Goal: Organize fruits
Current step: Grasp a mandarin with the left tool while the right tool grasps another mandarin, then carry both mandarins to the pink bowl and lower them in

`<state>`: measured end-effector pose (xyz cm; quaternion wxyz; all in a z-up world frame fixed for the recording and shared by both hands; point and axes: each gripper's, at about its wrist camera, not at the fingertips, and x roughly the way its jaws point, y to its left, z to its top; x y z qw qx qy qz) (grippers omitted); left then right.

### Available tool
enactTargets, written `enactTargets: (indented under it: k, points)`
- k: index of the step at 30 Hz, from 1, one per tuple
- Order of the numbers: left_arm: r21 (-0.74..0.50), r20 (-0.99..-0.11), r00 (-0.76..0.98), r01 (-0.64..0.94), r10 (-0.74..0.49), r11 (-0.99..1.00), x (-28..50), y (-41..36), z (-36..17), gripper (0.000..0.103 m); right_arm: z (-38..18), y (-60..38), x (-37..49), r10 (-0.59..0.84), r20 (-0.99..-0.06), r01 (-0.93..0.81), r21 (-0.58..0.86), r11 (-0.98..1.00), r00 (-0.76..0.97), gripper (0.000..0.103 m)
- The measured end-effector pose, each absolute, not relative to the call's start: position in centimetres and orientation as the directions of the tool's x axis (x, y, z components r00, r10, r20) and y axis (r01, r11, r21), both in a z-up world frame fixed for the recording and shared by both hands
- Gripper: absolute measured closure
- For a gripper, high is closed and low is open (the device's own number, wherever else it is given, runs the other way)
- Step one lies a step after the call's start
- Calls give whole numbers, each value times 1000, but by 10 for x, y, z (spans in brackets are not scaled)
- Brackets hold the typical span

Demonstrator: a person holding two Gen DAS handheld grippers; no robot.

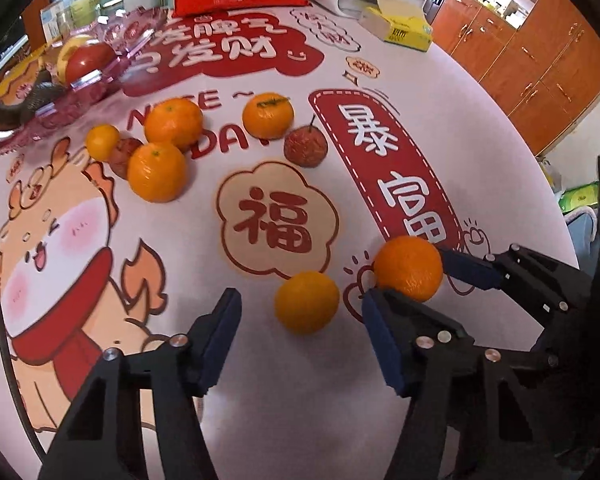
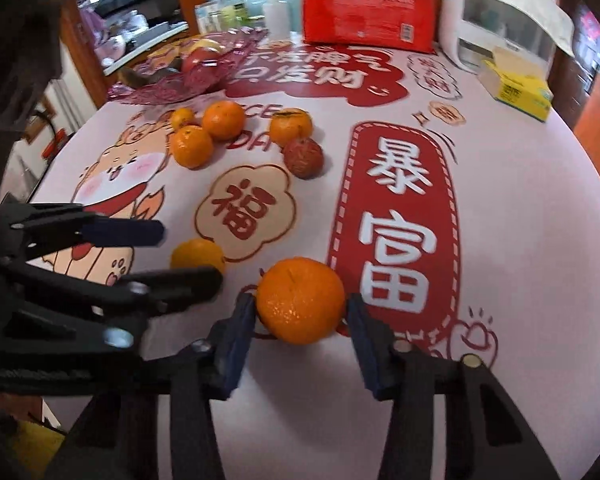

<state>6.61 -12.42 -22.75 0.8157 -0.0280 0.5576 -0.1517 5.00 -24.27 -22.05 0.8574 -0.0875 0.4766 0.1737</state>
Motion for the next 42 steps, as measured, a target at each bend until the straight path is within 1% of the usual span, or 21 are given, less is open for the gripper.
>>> enactTargets:
  k: [1,4,5,7,16,21,26,32,37,42]
  points:
    - [-223,-902,325,214,-285,951,67,-125,-229,48,-221,-242,49,213,-844,-391,4,920,493,58]
    - [-247,-903,305,206,-302,947,69,-126,-233,62,-220,-242,49,216,-839,-406,-6,914,500,59]
    - [-257,-902,301,202,-310,945,70,-127,-234,63,-220,-244,49,212,-838,-403,-11,915,503,59]
    - [-259,-903,298,197,-309,946,71,-127,-235,70,-219,-250,50,196,-836,-392,-25,920,513,59]
    - [-251,-903,305,194,-302,948,70,-127,-235,72,-218,-270,54,170,-840,-329,-11,944,515,59]
    - [-211,-899,339,218,-277,953,64,-127,-223,72,-210,-265,48,171,-832,-332,-17,943,527,59]
    - [-150,-879,412,242,-242,958,56,-116,-192,72,-192,-256,41,182,-817,-322,-4,947,547,59]
    - [-68,-844,503,245,-186,967,47,-81,-137,73,-153,-237,33,219,-781,-313,32,949,585,60]
    - [4,-805,581,213,-123,977,47,-35,-80,73,-98,-212,32,272,-718,-314,79,946,641,60]
    - [115,-737,676,150,-17,982,56,20,-13,73,-38,-175,36,292,-652,-323,75,943,700,60]
